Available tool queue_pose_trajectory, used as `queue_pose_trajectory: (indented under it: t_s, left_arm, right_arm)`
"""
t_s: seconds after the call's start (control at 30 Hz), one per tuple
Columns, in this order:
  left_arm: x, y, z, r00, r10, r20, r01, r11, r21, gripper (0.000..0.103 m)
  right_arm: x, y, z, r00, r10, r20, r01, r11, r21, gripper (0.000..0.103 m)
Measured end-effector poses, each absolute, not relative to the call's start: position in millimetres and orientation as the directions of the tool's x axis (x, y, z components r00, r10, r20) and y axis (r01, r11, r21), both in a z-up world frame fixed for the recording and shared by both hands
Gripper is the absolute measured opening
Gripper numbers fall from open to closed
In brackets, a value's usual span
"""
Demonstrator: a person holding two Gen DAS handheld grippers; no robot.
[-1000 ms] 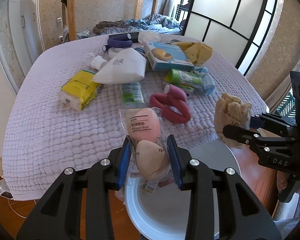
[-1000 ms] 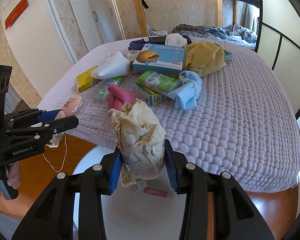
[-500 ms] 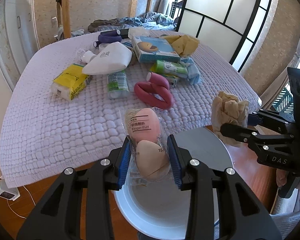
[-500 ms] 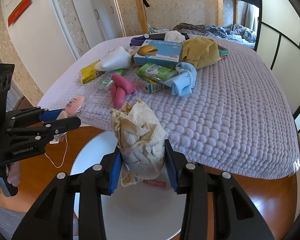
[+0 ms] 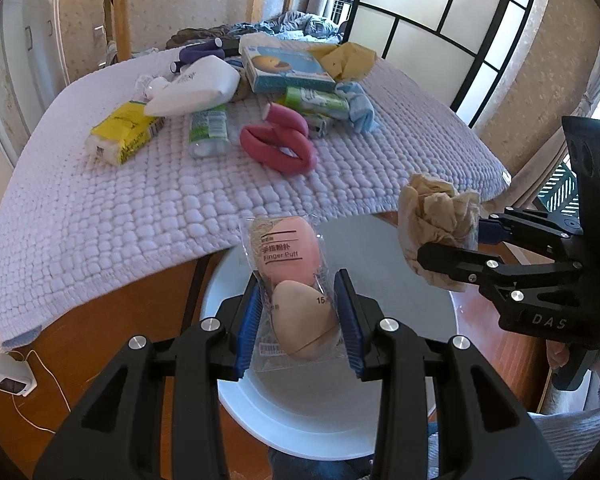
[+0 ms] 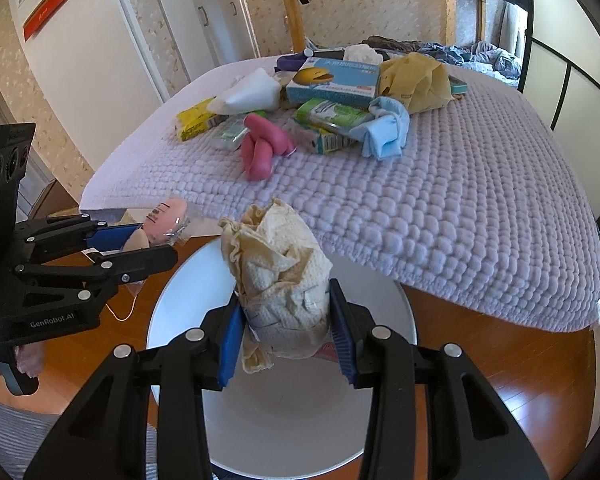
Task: Collect trash
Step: 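Carry the sponge bag and cloth bundle over the white bin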
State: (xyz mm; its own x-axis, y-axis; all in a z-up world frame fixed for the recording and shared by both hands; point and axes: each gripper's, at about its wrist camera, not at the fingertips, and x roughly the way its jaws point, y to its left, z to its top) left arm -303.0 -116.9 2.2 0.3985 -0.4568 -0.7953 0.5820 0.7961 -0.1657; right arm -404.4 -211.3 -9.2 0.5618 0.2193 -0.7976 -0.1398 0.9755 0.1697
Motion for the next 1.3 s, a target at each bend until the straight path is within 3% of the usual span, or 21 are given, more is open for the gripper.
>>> queue_pose_trajectory:
  t_s: [1.3]
  left_arm:
    - [-306, -141, -39, 0.307, -0.406, -0.861, 0.601, 0.784, -0.155, 0.039]
  right_arm:
    - [-397, -212, -48, 0.482, 0.226, -0.846, -0.136, 0.974, 0.183, 0.039]
